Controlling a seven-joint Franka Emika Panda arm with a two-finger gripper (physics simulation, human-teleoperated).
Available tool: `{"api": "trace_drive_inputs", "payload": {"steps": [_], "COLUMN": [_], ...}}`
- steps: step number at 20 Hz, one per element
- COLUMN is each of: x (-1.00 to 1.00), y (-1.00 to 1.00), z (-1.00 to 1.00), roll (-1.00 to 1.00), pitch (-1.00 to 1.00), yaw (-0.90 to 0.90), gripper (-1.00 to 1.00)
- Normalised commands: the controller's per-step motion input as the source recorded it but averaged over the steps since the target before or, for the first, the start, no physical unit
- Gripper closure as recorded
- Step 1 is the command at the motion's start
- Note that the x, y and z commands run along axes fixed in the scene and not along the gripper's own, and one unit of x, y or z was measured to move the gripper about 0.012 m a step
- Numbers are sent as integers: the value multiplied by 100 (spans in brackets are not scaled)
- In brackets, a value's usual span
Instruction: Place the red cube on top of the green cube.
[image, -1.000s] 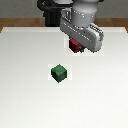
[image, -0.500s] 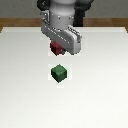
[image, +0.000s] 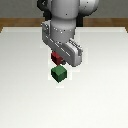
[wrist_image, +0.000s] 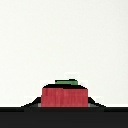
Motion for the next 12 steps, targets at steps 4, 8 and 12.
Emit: {"api": "trace_drive_inputs", "payload": {"steps": [4,8,12], "x": [-25,0,0], "y": [25,-25,0], "z": [0,0,-75], "roll": [0,0,0], "pitch": [0,0,0], "yaw": [0,0,0], "gripper": [100,100,100]}}
